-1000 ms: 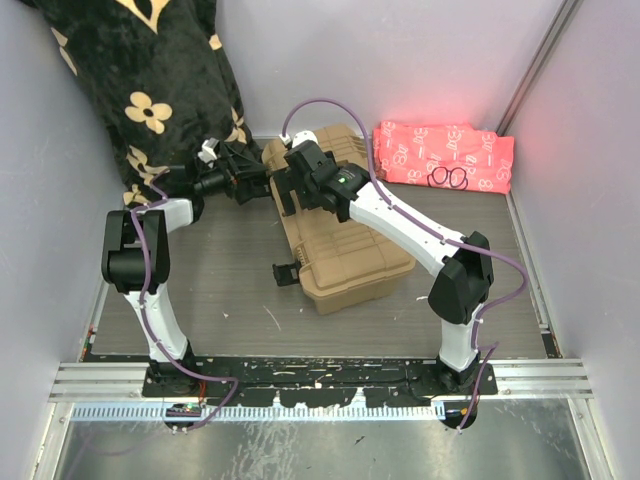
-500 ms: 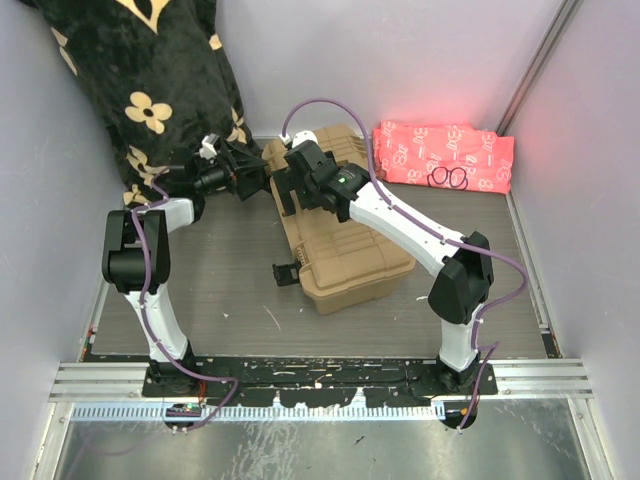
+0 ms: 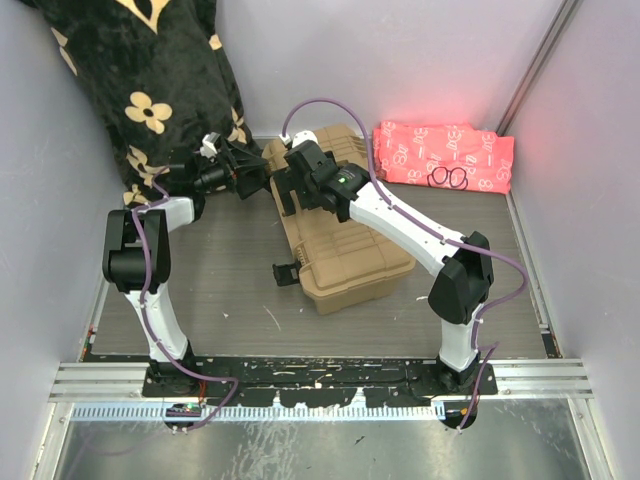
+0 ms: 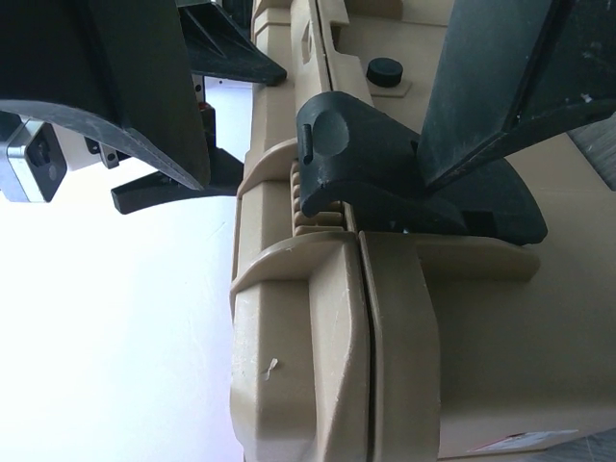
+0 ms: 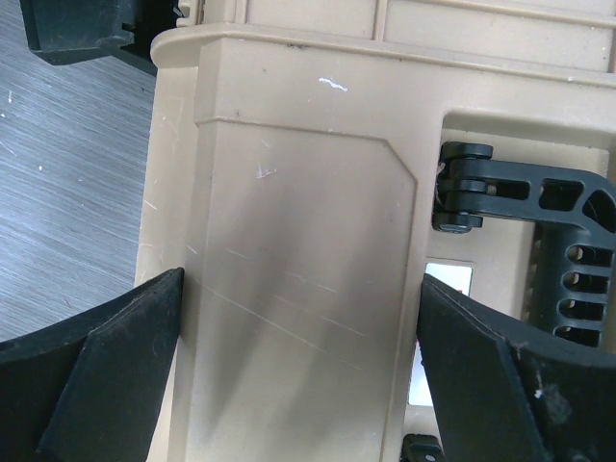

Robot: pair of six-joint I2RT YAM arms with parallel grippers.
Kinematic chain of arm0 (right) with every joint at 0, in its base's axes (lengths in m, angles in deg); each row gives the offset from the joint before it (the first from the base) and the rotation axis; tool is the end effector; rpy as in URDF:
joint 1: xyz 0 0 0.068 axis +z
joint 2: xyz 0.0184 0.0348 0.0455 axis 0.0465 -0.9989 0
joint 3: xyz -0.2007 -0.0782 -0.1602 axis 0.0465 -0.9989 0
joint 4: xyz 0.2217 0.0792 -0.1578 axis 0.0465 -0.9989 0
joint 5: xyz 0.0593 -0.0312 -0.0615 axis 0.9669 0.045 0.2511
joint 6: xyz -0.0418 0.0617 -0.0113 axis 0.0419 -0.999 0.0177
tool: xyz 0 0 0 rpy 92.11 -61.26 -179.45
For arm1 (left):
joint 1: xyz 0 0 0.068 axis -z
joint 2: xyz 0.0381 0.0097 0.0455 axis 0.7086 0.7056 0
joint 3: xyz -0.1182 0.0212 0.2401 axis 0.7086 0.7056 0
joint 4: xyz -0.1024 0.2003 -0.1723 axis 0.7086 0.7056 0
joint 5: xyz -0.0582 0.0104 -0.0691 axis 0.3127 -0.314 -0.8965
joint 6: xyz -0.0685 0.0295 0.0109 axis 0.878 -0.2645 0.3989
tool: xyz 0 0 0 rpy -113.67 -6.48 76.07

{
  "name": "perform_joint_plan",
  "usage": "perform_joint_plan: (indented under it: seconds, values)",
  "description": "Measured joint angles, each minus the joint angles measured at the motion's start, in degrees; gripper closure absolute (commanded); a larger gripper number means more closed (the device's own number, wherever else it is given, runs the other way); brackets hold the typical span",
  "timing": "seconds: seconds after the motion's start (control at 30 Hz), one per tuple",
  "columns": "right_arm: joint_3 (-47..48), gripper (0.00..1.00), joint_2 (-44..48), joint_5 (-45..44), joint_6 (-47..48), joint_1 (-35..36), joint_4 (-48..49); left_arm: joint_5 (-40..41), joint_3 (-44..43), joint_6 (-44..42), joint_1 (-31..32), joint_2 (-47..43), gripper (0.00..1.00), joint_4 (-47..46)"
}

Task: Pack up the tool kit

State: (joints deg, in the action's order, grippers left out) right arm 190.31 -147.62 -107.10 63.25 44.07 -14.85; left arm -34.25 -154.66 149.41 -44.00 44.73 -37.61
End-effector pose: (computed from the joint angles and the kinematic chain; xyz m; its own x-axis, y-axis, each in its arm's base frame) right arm 0.3364 0.3285 0.2955 -0.6134 -0.3499 -0.7080 -0.4247 0.9020 -0.0778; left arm 0.4580 -0.0642 0.1994 -0.8752 -0.4722 -0.1049 0.0667 0.0970 -0.9930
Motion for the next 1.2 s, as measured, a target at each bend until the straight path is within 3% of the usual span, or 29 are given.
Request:
perform_joint_plan:
  seconds: [1.2]
  values:
    - [2.1,0.11,-1.1,0.0,-0.1,0.0,-2.1,-0.7,-1.7,0.0,0.0,4.2,0.11,0.0]
